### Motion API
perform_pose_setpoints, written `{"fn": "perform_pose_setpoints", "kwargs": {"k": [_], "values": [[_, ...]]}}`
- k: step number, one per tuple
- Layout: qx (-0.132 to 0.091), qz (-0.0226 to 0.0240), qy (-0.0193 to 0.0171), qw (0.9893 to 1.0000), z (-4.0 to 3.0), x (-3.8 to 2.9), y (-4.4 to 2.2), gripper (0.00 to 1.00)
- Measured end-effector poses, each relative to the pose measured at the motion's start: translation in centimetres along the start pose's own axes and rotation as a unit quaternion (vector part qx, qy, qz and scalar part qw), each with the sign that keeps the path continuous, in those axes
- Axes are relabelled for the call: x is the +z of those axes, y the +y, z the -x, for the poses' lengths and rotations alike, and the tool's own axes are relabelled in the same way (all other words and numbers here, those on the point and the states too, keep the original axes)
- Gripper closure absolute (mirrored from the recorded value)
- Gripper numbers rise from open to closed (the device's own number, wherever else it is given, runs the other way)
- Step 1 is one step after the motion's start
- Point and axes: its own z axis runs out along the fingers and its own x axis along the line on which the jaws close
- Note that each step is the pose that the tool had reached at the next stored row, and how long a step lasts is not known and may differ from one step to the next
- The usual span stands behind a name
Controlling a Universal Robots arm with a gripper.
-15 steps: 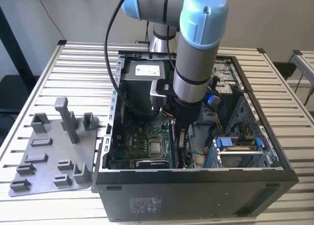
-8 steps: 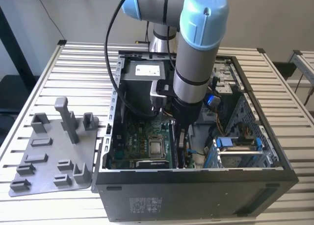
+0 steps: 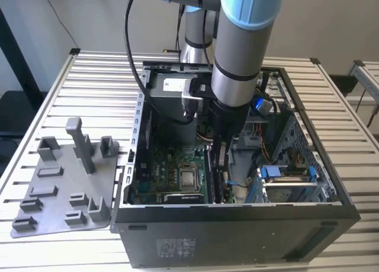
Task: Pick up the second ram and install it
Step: 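Press down the second ram until it locks into place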
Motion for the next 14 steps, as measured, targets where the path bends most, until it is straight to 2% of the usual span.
{"fn": "perform_pose_setpoints", "kwargs": {"k": [11,14], "values": [[0.0,0.0,-0.0001,1.0,0.18,-4.97,-0.05,0.89],[0.0,0.0,-0.0005,1.0,0.18,-5.06,-0.05,0.89]]}}
